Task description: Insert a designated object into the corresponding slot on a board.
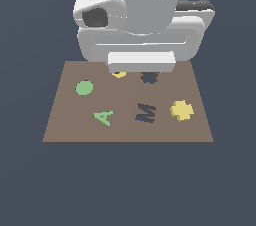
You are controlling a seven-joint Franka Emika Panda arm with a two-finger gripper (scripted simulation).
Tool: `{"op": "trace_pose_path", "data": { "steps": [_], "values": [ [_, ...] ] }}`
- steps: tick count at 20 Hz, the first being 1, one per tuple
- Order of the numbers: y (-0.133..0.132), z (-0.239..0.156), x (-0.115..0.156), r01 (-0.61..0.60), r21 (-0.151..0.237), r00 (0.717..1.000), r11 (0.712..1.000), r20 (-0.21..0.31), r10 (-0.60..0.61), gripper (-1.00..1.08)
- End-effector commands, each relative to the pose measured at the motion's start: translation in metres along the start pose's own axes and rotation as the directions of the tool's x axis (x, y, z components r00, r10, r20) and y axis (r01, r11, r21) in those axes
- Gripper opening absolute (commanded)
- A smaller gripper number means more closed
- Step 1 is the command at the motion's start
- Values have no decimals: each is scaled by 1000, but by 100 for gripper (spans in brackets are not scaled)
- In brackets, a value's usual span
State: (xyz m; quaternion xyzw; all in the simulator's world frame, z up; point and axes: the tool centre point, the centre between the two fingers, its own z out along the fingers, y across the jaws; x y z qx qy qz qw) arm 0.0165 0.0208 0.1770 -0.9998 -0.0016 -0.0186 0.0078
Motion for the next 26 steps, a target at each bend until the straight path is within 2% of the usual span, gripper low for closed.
{"op": "trace_pose_path", "data": {
  "steps": [1, 6, 10, 26],
  "values": [
    [0, 0, 0, 0, 0, 1000, 1000, 0, 0, 100],
    [-7, 6, 2, 4, 0, 1000, 1000, 2, -4, 100],
    [-22, 20, 6, 14, -2, 1000, 1000, 6, -14, 100],
    [-122, 113, 33, 77, -11, 997, 997, 33, -77, 100]
  ]
}}
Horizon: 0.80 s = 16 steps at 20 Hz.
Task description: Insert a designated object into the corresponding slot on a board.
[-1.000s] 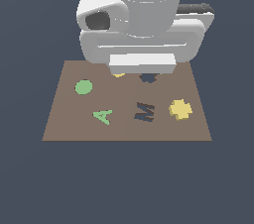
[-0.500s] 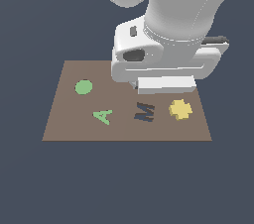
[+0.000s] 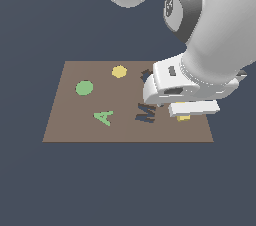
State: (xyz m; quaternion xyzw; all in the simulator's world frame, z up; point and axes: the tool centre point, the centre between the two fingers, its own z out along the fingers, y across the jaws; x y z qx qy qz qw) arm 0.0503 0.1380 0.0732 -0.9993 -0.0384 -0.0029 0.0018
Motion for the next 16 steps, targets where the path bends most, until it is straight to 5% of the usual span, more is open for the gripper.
{"op": "trace_pose_path", "data": {
  "steps": [1, 16],
  "values": [
    [-11, 10, 5, 6, -2, 1000, 1000, 2, -6, 100],
    [-25, 33, 10, 16, -3, 1000, 1000, 7, -16, 100]
  ]
}}
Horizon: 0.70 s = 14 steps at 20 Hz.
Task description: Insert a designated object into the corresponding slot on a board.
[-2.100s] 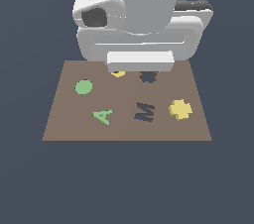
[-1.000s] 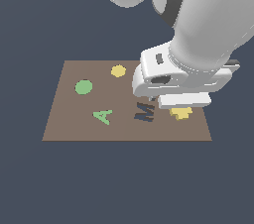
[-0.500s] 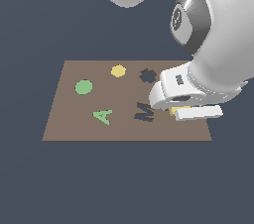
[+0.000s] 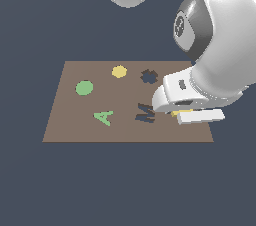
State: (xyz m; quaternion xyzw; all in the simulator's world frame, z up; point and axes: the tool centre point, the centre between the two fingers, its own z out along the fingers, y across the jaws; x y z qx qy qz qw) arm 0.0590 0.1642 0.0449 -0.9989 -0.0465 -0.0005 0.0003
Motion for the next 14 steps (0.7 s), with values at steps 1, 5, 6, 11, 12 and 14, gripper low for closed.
{"op": "trace_pose_path", "data": {
  "steps": [1, 5, 6, 11, 12, 14],
  "values": [
    [0, 9, 0, 0, 0, 1000, 1000, 2, 0, 100],
    [0, 15, 0, 0, -1, 1000, 1000, 1, 0, 100],
    [0, 15, 0, 0, -1, 1000, 1000, 1, 0, -100],
    [0, 15, 0, 0, -1, 1000, 1000, 1, 0, -100],
    [0, 15, 0, 0, -1, 1000, 1000, 1, 0, -100],
    [0, 15, 0, 0, -1, 1000, 1000, 1, 0, -100]
  ]
}}
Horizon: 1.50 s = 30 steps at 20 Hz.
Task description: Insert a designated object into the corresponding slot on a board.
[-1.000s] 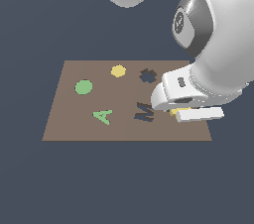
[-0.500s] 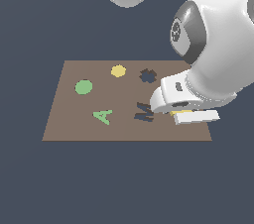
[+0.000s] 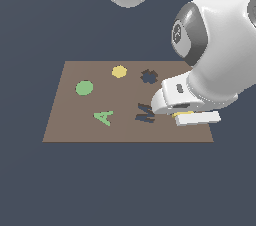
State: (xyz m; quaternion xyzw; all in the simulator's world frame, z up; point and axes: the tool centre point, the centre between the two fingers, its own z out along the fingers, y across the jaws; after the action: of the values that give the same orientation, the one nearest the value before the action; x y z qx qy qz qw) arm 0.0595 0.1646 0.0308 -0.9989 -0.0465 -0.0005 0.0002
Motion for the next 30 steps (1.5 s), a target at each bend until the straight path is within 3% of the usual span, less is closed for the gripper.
{"op": "trace_pose_path", "data": {
  "steps": [1, 11, 20, 25, 30],
  "values": [
    [0, 1, 0, 0, 0, 1000, 1000, 1, 0, -100],
    [2, -2, -1, -15, 0, 1000, 1000, 2, 15, -100],
    [20, -4, -14, -156, 0, 988, 988, 1, 156, -100],
    [36, -5, -28, -295, 0, 955, 955, 1, 295, -100],
    [54, -6, -51, -467, 0, 884, 884, 1, 467, -100]
  ]
}}
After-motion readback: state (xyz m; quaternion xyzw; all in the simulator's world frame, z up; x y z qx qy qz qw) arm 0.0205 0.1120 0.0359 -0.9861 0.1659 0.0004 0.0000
